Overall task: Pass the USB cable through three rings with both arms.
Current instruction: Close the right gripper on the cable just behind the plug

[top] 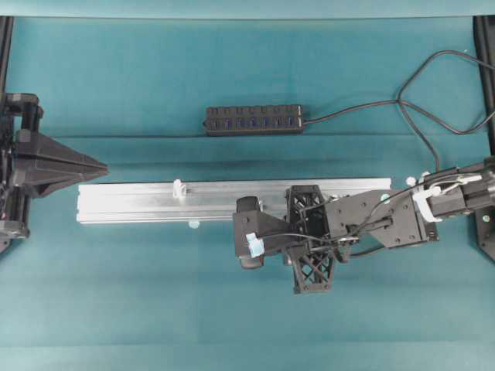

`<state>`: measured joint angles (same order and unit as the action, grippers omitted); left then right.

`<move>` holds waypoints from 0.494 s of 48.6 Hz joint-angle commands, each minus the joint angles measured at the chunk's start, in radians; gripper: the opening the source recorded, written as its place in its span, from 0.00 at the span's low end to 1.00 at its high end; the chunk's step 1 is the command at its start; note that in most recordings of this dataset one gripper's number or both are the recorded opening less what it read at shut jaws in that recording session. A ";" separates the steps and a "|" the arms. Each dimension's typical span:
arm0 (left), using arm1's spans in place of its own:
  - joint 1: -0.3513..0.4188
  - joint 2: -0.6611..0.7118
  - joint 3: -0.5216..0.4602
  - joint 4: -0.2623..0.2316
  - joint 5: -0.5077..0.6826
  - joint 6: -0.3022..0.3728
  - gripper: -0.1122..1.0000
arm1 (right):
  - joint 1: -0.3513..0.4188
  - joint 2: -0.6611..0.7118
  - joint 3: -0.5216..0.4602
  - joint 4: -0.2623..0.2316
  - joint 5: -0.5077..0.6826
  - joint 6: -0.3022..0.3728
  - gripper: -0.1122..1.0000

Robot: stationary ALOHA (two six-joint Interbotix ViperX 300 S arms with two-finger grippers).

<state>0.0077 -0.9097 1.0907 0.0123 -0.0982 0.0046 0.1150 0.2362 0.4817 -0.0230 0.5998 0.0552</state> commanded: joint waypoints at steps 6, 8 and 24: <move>-0.002 0.003 -0.029 0.003 -0.008 0.000 0.12 | 0.006 0.006 -0.003 0.006 0.023 -0.011 0.05; -0.002 0.003 -0.029 0.003 -0.008 -0.002 0.12 | 0.011 0.000 -0.008 0.006 0.037 -0.011 0.05; -0.002 -0.002 -0.031 0.003 -0.008 0.000 0.12 | 0.026 -0.084 -0.106 -0.002 0.270 -0.008 0.05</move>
<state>0.0061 -0.9143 1.0891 0.0123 -0.0982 0.0046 0.1381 0.1902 0.4080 -0.0199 0.8299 0.0537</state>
